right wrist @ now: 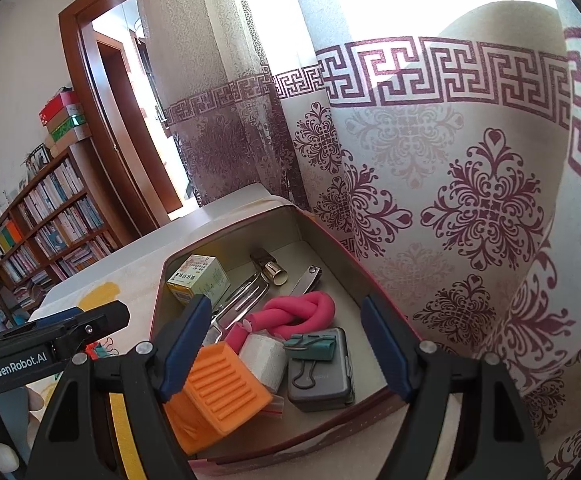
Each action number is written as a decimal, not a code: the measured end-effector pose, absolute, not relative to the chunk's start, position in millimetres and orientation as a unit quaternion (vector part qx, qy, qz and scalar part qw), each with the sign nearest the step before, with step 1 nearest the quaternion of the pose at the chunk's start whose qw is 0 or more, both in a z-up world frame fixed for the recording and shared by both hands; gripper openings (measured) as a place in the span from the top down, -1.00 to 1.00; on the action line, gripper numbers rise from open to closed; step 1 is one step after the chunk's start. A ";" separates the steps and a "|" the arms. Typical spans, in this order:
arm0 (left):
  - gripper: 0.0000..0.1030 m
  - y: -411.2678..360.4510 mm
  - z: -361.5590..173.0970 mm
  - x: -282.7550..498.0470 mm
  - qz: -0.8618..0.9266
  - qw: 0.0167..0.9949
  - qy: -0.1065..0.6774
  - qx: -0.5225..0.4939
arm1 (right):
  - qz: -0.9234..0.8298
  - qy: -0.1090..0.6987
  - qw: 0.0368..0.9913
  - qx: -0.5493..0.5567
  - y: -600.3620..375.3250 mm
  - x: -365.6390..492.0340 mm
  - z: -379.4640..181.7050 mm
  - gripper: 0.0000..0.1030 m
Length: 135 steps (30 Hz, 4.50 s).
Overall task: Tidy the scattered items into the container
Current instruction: 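Move the left tool back over the table toward the pink leopard plush, then grasp the pink leopard plush with the left tool while the right tool grasps the orange rubber cube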
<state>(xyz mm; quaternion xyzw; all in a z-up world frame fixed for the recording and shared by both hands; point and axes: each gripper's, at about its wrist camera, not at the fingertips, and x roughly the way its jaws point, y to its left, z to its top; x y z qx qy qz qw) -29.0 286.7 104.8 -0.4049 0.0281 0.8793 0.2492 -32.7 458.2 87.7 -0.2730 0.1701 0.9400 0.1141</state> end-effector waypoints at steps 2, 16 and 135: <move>-0.68 277.7 106.0 -25.9 0.883 0.243 0.036 -0.401 | 0.941 0.166 0.115 -0.272 456.2 -32.7 87.8 -0.56; -0.68 169.3 124.0 -56.7 0.912 0.157 0.002 -0.379 | 0.948 0.155 0.124 -0.249 447.0 -28.9 88.3 -0.59; 0.01 21.9 72.7 -127.7 0.883 0.023 -0.174 -0.435 | 0.907 -0.044 -0.131 -0.397 187.4 -176.3 52.3 -0.92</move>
